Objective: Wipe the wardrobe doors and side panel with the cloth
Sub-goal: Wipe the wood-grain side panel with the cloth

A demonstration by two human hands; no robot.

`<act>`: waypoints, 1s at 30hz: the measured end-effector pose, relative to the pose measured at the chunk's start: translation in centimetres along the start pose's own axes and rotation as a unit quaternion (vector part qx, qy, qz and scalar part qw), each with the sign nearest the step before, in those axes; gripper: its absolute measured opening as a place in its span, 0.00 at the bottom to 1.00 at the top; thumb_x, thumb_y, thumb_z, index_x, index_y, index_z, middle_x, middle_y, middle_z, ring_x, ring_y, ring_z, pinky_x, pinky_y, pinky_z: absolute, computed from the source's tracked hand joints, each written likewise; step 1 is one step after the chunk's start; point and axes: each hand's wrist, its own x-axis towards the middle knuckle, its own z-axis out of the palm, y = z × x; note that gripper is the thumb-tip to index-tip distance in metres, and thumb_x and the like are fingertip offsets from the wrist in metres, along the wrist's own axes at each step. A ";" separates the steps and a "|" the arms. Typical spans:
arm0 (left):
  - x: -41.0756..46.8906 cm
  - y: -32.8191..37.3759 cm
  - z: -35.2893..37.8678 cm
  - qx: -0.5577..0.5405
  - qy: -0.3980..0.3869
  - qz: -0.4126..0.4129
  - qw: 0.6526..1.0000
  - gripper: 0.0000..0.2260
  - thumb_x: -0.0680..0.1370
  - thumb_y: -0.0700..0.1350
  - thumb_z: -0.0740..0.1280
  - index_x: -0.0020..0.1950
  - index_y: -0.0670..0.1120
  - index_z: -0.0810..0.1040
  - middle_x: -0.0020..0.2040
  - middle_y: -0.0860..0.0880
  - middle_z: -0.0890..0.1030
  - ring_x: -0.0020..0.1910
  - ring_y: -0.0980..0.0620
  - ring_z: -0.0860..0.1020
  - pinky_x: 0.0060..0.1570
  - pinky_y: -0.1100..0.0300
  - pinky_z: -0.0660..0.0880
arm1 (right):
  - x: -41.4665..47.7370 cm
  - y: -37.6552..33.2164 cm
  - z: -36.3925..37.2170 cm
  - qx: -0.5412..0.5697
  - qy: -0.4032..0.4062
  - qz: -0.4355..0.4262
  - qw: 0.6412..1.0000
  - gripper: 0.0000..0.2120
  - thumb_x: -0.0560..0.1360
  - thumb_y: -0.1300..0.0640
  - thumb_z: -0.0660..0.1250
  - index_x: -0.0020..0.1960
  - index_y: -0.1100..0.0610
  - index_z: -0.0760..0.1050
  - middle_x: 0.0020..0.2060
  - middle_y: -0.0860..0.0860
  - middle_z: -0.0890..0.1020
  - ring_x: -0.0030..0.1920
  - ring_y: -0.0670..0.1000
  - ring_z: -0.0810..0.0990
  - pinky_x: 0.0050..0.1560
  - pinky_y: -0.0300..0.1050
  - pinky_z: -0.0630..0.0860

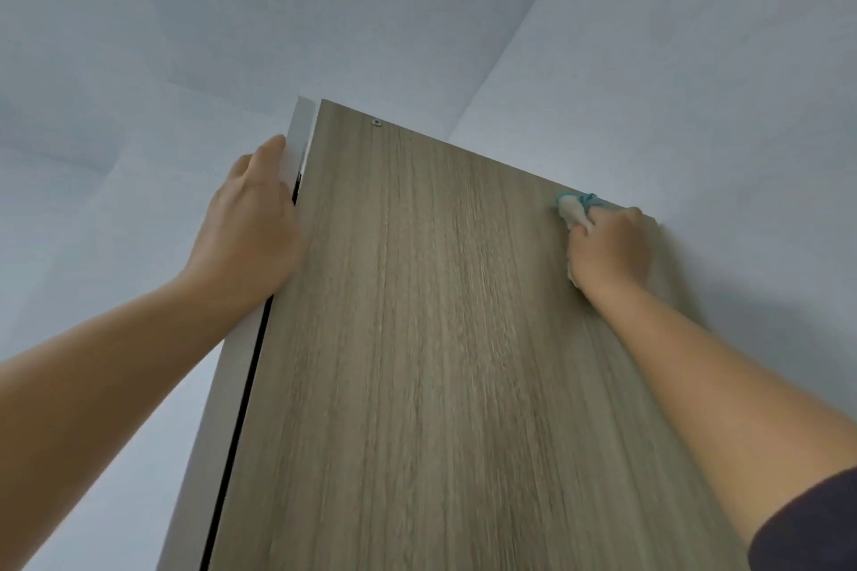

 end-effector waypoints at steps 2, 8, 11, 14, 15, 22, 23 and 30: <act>0.2 -0.2 0.0 -0.044 -0.005 -0.027 0.999 0.20 0.82 0.40 0.50 0.75 0.46 0.62 0.71 0.47 0.68 0.67 0.47 0.68 0.59 0.57 0.63 | -1.2 -1.8 -0.2 0.013 0.003 -0.015 1.000 0.13 0.80 0.56 0.57 0.52 0.62 0.77 0.58 0.60 0.71 0.49 0.62 0.76 0.45 0.46 0.67; 0.0 -0.4 -0.5 -0.152 -0.029 -0.067 0.986 0.20 0.84 0.43 0.51 0.77 0.51 0.61 0.72 0.55 0.65 0.60 0.61 0.65 0.57 0.63 0.61 | -5.4 -9.5 -0.6 0.062 -0.018 -0.130 0.989 0.11 0.79 0.57 0.57 0.50 0.59 0.76 0.51 0.53 0.69 0.39 0.56 0.72 0.38 0.42 0.63; 0.0 -0.4 -0.5 -0.184 -0.033 -0.078 0.979 0.20 0.84 0.43 0.51 0.77 0.51 0.60 0.71 0.56 0.65 0.59 0.62 0.64 0.58 0.65 0.60 | -7.5 -13.3 -0.6 0.087 -0.026 -0.182 0.979 0.09 0.79 0.57 0.59 0.52 0.58 0.77 0.50 0.50 0.68 0.39 0.52 0.70 0.36 0.41 0.61; 0.1 -0.6 -0.5 -0.215 -0.025 -0.079 0.973 0.20 0.84 0.43 0.52 0.77 0.50 0.62 0.71 0.54 0.66 0.63 0.60 0.66 0.60 0.66 0.60 | -9.5 -16.2 -0.5 0.118 -0.028 -0.234 0.965 0.11 0.79 0.57 0.60 0.57 0.57 0.77 0.48 0.48 0.68 0.39 0.50 0.71 0.38 0.41 0.62; 0.0 -0.7 -0.5 -0.230 -0.023 -0.083 0.969 0.20 0.84 0.43 0.53 0.76 0.50 0.63 0.71 0.55 0.67 0.65 0.60 0.66 0.61 0.66 0.60 | -10.1 -16.8 -0.4 0.129 -0.025 -0.249 0.960 0.11 0.79 0.57 0.61 0.58 0.57 0.77 0.47 0.48 0.68 0.39 0.50 0.71 0.38 0.41 0.63; -0.2 -1.3 -0.8 -0.387 -0.029 -0.157 0.908 0.21 0.82 0.35 0.54 0.73 0.50 0.69 0.70 0.52 0.72 0.69 0.55 0.69 0.72 0.55 0.64 | -13.9 -17.3 -0.8 0.183 -0.027 -0.316 0.931 0.14 0.76 0.59 0.64 0.61 0.56 0.78 0.45 0.50 0.72 0.40 0.51 0.74 0.37 0.47 0.74; -0.6 -1.1 -0.9 -0.392 -0.029 -0.165 0.905 0.23 0.81 0.33 0.54 0.72 0.50 0.69 0.69 0.52 0.72 0.69 0.55 0.70 0.72 0.55 0.65 | -14.4 -16.9 -0.8 0.188 -0.026 -0.329 0.925 0.15 0.75 0.59 0.65 0.61 0.56 0.78 0.45 0.50 0.72 0.39 0.51 0.74 0.36 0.47 0.74; -3.7 -0.6 -1.3 -0.235 -0.020 -0.103 0.966 0.22 0.82 0.36 0.53 0.76 0.48 0.63 0.74 0.52 0.66 0.73 0.56 0.63 0.69 0.67 0.57 | -15.0 -14.2 -0.9 0.174 -0.030 -0.370 0.912 0.18 0.75 0.59 0.66 0.65 0.54 0.76 0.47 0.49 0.73 0.42 0.48 0.74 0.34 0.45 0.75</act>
